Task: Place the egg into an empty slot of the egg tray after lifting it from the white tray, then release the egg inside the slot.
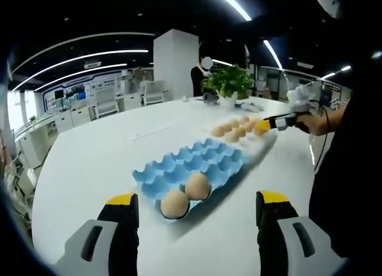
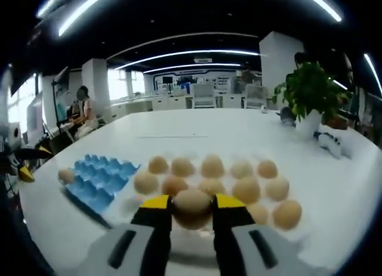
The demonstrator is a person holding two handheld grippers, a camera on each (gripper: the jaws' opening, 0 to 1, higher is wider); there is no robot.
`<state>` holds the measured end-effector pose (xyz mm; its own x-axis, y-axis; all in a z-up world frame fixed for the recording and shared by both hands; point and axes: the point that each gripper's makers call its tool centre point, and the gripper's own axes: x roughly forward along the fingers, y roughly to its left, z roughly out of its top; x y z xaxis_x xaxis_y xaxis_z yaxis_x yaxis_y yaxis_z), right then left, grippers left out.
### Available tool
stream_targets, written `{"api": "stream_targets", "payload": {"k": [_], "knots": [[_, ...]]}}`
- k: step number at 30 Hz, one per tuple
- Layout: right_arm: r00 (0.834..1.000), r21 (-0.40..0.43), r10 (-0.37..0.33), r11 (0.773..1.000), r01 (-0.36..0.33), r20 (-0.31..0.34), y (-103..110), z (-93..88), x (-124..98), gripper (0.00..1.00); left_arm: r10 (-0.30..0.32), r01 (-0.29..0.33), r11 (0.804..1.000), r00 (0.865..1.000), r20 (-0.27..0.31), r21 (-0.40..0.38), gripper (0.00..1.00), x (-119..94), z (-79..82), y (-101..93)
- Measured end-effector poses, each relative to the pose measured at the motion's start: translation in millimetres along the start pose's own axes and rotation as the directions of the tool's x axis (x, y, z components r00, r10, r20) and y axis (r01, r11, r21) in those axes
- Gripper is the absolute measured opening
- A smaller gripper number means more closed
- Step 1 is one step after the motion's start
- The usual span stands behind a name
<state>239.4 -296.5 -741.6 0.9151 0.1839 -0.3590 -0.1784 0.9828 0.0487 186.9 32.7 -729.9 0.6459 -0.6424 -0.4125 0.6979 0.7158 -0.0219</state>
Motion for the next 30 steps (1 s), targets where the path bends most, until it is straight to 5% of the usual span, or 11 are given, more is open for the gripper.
{"api": "stream_targets", "payload": {"k": [19,30], "knots": [[0.974,-0.021,0.226,0.974,-0.226,-0.003,88.0,4.7,18.9,0.26,0.0,0.0,1.0,1.0,-0.002,0.0,0.79,-0.8,-1.4,-0.4],[0.904,-0.076,0.426,0.901,-0.426,-0.023,170.7,5.6,30.8,0.26,0.001,-0.001,1.0,1.0,-0.003,-0.006,0.8,-0.8,-1.5,0.1]]}}
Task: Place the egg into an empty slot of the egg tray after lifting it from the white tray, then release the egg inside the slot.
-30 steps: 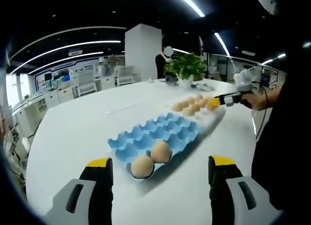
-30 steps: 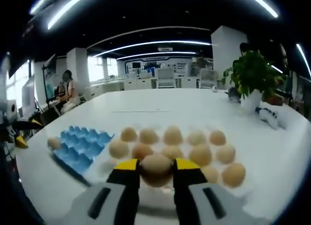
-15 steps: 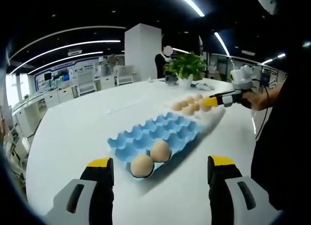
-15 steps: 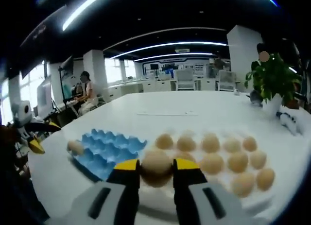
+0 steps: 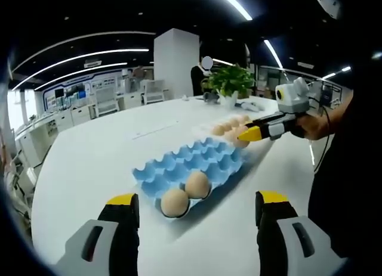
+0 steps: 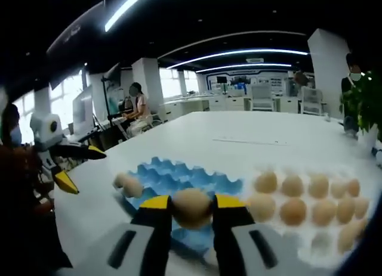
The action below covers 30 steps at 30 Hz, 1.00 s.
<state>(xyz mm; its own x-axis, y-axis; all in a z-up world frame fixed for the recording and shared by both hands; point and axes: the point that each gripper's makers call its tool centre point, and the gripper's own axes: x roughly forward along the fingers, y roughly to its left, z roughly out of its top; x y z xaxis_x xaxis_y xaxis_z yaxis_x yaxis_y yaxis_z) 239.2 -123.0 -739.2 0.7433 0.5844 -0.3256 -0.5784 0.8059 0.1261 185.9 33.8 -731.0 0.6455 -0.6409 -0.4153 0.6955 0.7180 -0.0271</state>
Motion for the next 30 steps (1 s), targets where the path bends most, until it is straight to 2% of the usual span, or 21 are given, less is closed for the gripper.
{"api": "stream_targets", "payload": {"k": [5,7,13,30], "knots": [[0.998,-0.02,0.064,0.998,-0.064,-0.01,21.2,0.3,14.7,0.26,0.0,0.0,1.0,1.0,0.002,0.002,0.79,-0.4,0.5,-0.1],[0.994,-0.043,0.111,0.993,-0.112,-0.024,34.9,-1.9,25.1,0.26,-0.003,0.003,1.0,1.0,-0.003,0.0,0.78,-0.4,-0.4,-0.7],[0.984,-0.092,0.173,0.98,-0.177,-0.052,56.1,-7.3,40.3,0.26,0.001,-0.001,1.0,1.0,0.003,0.002,0.77,-1.5,1.4,0.2],[0.976,-0.115,0.197,0.971,-0.208,-0.096,59.7,-24.4,56.3,0.26,0.008,-0.008,1.0,1.0,-0.003,0.001,0.75,-3.2,0.3,2.5]]}}
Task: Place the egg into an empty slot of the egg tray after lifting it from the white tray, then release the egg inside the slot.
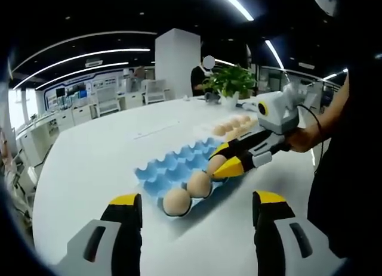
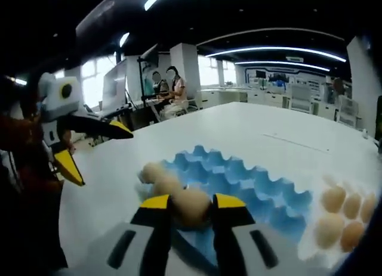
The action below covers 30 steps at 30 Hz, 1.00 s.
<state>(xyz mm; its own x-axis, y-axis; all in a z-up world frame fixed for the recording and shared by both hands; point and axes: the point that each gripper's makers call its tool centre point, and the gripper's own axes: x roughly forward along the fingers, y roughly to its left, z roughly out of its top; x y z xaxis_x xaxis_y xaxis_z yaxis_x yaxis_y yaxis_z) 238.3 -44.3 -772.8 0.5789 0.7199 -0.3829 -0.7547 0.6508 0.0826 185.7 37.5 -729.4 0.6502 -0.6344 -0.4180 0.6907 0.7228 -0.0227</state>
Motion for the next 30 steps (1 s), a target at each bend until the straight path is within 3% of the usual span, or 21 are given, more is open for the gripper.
{"api": "stream_targets", "payload": {"k": [14,30], "knots": [[1.0,-0.062,0.0,0.998,0.0,0.011,2.7,-1.3,-1.4,0.27,0.011,-0.01,1.0,1.0,0.015,-0.011,0.76,1.2,2.7,1.7],[1.0,-0.031,-0.004,0.999,0.005,0.011,-1.9,-8.4,-18.7,0.25,0.024,-0.024,1.0,0.999,0.022,-0.006,0.77,1.4,4.9,3.5]]}}
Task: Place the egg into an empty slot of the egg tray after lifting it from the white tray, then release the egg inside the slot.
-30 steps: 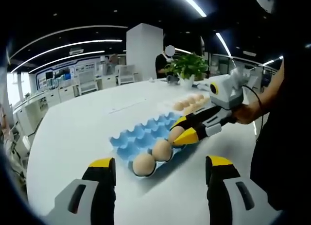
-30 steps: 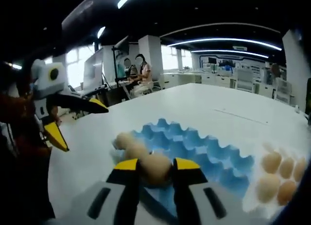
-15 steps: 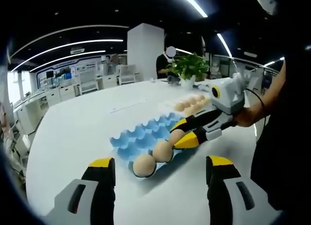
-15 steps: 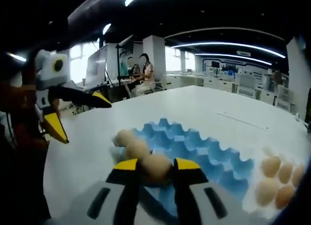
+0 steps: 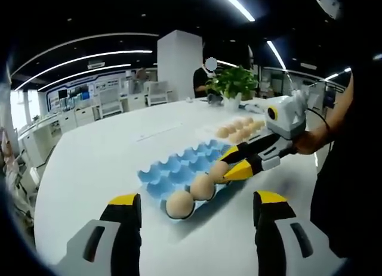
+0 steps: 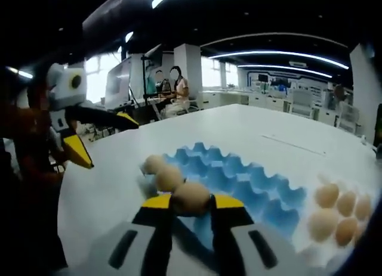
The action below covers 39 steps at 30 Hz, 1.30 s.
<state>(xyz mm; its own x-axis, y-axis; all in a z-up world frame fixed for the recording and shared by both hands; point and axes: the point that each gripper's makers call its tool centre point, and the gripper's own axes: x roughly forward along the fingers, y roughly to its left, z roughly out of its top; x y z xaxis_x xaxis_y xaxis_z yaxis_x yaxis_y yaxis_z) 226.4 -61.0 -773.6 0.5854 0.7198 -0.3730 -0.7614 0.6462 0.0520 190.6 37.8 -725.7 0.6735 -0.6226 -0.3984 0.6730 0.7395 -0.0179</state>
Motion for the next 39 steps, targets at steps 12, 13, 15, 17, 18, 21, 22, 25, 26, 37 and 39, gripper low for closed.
{"api": "stream_targets", "payload": {"k": [12,13,15,17,18,21,22,25,26,37,39], "knots": [[0.989,0.058,-0.149,0.987,0.148,0.022,-38.7,1.8,-46.0,0.24,-0.014,0.014,1.0,1.0,-0.011,0.006,0.75,2.2,-1.6,-2.4],[0.983,0.087,-0.181,0.98,0.177,0.038,-48.0,1.4,-53.3,0.24,-0.015,0.015,1.0,1.0,-0.011,0.008,0.76,2.8,-1.4,-2.9],[0.973,0.092,-0.228,0.97,0.224,0.025,-62.0,-3.6,-65.7,0.24,-0.016,0.016,1.0,1.0,-0.007,0.011,0.77,3.5,-0.4,-3.3],[0.962,0.095,-0.271,0.959,0.268,0.026,-74.0,-6.5,-76.5,0.24,-0.019,0.02,1.0,1.0,-0.006,0.009,0.76,3.8,0.3,-4.0],[0.954,0.107,-0.299,0.949,0.296,0.022,-81.9,-9.1,-84.6,0.24,-0.021,0.021,1.0,1.0,-0.005,0.008,0.76,4.0,0.6,-4.2],[0.921,0.14,-0.389,0.913,0.382,0.023,-104.8,-14.3,-107.5,0.24,-0.022,0.022,1.0,1.0,-0.01,0.011,0.76,4.4,0.1,-4.2],[0.909,0.143,-0.416,0.901,0.409,0.021,-112.1,-16.4,-115.0,0.24,-0.024,0.024,1.0,1.0,-0.01,0.008,0.76,4.4,0.0,-4.5],[0.85,0.173,-0.527,0.838,0.518,0.007,-142.2,-25.5,-145.8,0.24,-0.018,0.018,1.0,1.0,0.0,0.007,0.77,4.0,1.7,-3.1],[0.832,0.177,-0.555,0.819,0.546,0.003,-149.8,-27.6,-153.8,0.24,-0.019,0.019,1.0,1.0,0.0,0.007,0.76,4.0,1.9,-3.0],[0.653,0.195,-0.755,0.634,0.749,-0.056,-211.0,-56.2,-220.4,0.25,-0.025,0.026,1.0,1.0,-0.012,0.009,0.74,4.1,1.0,-3.8],[0.65,0.193,-0.756,0.629,0.753,-0.077,-214.4,-63.5,-220.7,0.25,-0.029,0.029,1.0,0.999,-0.014,0.01,0.74,4.0,1.2,-4.6]]}}
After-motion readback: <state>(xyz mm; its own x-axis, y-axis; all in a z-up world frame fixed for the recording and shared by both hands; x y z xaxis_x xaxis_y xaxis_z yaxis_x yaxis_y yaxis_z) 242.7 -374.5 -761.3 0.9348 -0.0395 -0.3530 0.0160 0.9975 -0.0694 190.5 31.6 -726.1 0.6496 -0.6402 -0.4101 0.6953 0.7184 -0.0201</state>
